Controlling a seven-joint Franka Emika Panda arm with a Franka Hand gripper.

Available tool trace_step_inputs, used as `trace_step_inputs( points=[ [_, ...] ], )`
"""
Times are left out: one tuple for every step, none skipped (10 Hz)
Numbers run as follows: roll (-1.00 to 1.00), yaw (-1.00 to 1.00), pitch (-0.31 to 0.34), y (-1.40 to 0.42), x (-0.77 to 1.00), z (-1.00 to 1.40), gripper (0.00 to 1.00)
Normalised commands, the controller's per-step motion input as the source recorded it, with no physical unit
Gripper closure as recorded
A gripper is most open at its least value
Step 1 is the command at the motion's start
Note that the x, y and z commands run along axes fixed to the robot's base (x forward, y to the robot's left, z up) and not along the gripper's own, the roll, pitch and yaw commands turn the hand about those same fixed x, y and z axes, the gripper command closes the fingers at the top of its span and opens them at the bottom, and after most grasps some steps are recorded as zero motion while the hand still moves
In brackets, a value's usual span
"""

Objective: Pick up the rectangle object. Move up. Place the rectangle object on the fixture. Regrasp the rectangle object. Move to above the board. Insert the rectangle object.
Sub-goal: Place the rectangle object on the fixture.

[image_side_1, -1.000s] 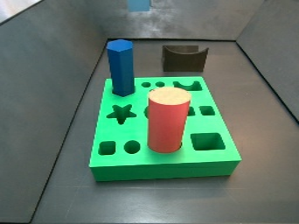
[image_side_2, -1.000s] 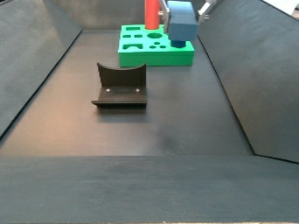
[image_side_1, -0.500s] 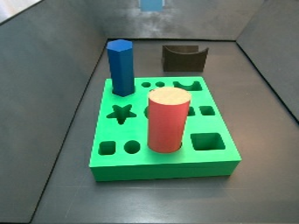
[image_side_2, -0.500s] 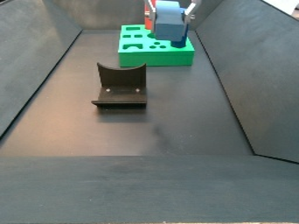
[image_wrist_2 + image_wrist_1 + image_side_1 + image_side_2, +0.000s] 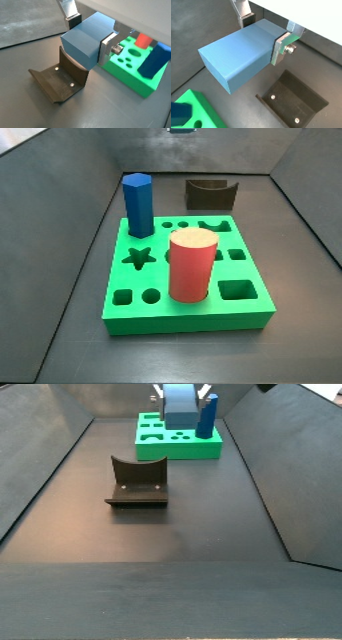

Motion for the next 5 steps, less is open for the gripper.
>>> trace_step_inputs(
  points=[
    [-0.88,-0.08,0.193,0.1,1.0,0.0,1.0],
    [-0.68,-0.1,0.151,0.09,1.0,-0.01,1.0],
    [-0.53,-0.11,0.124,0.08,1.0,-0.01,1.0],
    [-0.33,-0.11,0.098,0.08,1.0,-0.02,1.0],
    [-0.26,-0.1,0.087,0.06,0.95,-0.02,1.0]
  ],
)
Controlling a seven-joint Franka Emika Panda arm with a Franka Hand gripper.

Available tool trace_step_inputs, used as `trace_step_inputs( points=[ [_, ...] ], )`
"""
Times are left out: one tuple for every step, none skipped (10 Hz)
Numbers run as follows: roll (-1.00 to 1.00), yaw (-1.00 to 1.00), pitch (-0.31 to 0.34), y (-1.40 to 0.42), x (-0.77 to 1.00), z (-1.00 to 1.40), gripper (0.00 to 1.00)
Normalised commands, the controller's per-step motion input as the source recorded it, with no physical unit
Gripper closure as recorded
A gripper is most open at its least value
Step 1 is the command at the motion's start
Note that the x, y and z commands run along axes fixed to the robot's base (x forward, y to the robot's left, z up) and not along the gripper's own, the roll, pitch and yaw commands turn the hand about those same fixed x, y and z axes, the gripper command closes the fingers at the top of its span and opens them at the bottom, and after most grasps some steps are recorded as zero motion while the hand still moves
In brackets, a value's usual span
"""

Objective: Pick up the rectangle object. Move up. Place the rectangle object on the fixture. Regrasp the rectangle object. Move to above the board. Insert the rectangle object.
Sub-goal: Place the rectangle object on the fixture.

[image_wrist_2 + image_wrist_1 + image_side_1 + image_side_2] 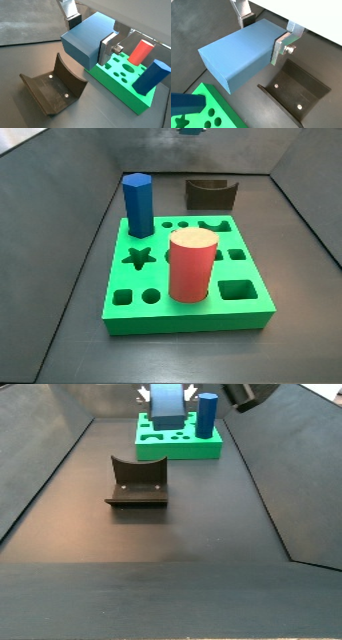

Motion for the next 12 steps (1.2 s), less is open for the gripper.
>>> trace_step_inputs(
  points=[
    [-0.18,-0.09,0.071,0.05,0.84,-0.01,1.0],
    [-0.18,-0.08,0.062,0.05,0.76,-0.01,1.0],
    [-0.17,-0.07,0.06,0.04,0.65,-0.01,1.0],
    [-0.17,-0.06,0.059,0.04,0.61,-0.01,1.0],
    [-0.17,-0.05,0.066,0.03,0.5,-0.01,1.0],
    [-0.17,-0.05,0.069,0.03,0.46,-0.01,1.0],
    [-0.17,-0.04,0.081,0.03,0.38,-0.02,1.0],
    [-0.17,-0.04,0.088,0.03,0.33,-0.01,1.0],
    [-0.16,-0.04,0.098,0.04,0.25,-0.01,1.0],
    [-0.16,-0.04,0.105,0.04,0.22,-0.01,1.0],
    [-1.0,-0.06,0.06,0.06,0.13,-1.0,1.0],
    [-1.0,-0.07,0.061,0.07,0.12,-1.0,1.0]
  ],
)
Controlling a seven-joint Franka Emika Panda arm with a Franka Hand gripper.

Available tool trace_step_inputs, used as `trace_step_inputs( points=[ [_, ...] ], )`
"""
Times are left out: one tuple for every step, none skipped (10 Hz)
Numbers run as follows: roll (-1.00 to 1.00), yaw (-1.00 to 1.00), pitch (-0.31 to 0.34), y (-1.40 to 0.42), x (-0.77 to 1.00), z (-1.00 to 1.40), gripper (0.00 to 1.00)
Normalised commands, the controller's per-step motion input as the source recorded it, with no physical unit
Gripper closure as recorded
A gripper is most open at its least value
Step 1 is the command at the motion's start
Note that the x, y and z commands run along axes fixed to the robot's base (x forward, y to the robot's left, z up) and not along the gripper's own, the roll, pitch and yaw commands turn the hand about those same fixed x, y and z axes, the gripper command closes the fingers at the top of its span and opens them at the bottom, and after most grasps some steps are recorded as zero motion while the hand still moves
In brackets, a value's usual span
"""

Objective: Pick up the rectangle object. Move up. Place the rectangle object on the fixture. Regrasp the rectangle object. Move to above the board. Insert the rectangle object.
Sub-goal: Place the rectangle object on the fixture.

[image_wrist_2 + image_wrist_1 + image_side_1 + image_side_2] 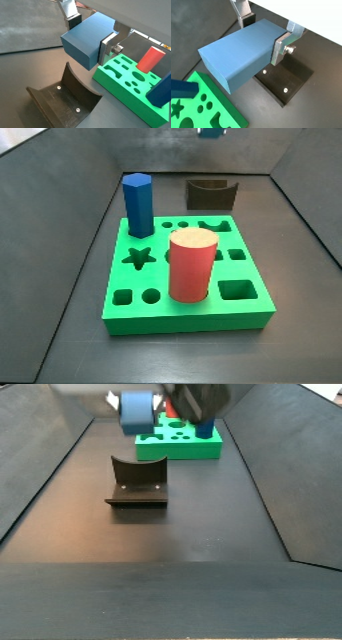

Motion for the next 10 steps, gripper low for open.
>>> trace_step_inputs(
  points=[
    [-1.0,-0.08,0.076,0.08,0.12,-1.0,1.0],
    [-1.0,-0.09,0.094,0.08,0.13,-1.0,1.0],
    [-1.0,-0.11,0.118,0.09,0.15,-1.0,1.0],
    [-1.0,-0.13,0.127,0.09,0.15,-1.0,1.0],
    [-0.88,-0.14,0.12,0.1,0.16,-1.0,1.0],
    [-0.67,-0.15,0.098,0.11,0.17,-1.0,1.0],
    [-0.51,-0.15,0.085,0.11,0.18,-1.0,1.0],
    [-0.31,-0.15,0.069,0.12,0.2,-1.0,1.0],
    [-0.24,-0.15,0.06,0.12,0.2,-1.0,1.0],
    [-0.19,-0.14,0.034,0.1,0.17,-0.87,1.0]
  ],
)
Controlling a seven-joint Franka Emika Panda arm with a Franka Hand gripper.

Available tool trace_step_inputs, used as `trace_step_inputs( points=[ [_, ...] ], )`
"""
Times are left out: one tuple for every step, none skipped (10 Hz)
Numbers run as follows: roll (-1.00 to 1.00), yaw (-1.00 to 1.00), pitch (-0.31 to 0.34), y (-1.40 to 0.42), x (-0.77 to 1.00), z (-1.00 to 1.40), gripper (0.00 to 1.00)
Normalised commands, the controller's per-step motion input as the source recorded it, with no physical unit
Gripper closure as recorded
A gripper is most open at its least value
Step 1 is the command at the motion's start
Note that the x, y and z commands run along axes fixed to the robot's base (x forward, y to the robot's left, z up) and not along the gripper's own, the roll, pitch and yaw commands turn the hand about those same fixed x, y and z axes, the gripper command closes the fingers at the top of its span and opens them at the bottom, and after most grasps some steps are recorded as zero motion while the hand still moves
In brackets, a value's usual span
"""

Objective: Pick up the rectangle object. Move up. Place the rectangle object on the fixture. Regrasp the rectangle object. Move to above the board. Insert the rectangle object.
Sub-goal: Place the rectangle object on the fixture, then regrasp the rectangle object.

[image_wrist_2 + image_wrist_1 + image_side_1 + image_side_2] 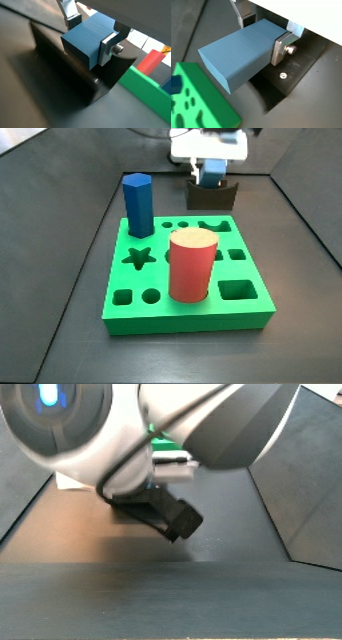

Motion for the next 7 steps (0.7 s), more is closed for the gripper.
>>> trace_step_inputs(
  points=[
    [-0.18,-0.13,0.017,0.09,0.15,-0.69,1.0],
    [-0.15,-0.11,0.008,0.09,0.11,-0.5,1.0],
    [-0.13,-0.1,-0.001,0.07,0.1,-0.5,1.0],
    [0.0,0.0,0.0,-0.5,0.0,-0.17,1.0],
    [0.0,0.0,0.0,0.0,0.0,0.0,0.0],
    [0.03,-0.01,-0.051,0.0,0.0,1.0,0.0],
    [0.03,0.0,-0.044,0.0,-0.01,1.0,0.0]
  ],
)
